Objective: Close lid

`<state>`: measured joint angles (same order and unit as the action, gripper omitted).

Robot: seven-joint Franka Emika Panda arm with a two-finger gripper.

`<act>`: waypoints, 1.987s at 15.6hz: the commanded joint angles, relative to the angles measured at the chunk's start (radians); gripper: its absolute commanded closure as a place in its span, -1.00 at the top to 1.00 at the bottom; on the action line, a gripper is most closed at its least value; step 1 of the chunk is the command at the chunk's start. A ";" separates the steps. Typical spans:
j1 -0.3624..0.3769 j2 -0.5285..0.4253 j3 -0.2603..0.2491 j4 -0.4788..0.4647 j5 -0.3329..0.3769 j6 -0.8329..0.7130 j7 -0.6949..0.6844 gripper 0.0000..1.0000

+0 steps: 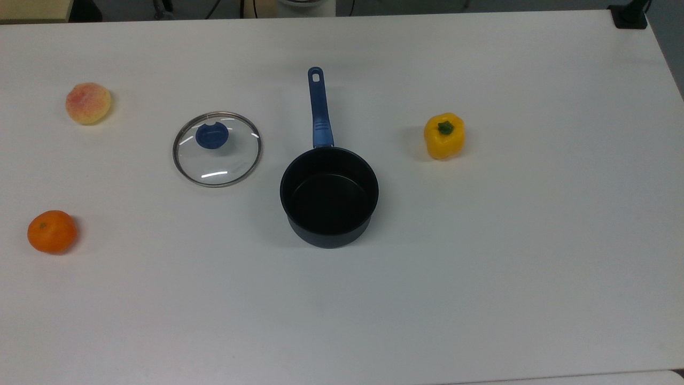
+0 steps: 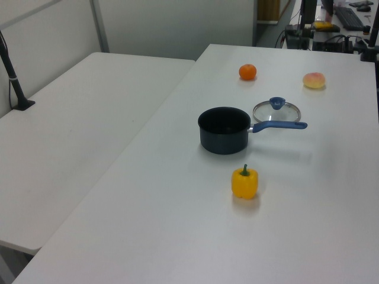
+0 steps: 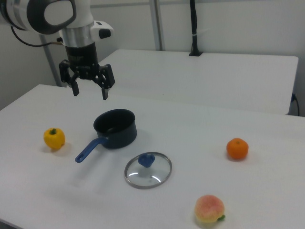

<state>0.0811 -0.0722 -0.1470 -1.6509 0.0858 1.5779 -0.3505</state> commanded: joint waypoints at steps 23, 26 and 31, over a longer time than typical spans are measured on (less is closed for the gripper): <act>-0.069 0.279 -0.019 -0.251 -0.138 0.593 0.191 1.00; -0.066 0.318 -0.019 -0.253 -0.147 0.634 0.200 1.00; -0.066 0.354 -0.019 -0.253 -0.149 0.668 0.199 1.00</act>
<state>0.0063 0.2746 -0.1627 -1.8917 -0.0431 2.2210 -0.1740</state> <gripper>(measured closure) 0.000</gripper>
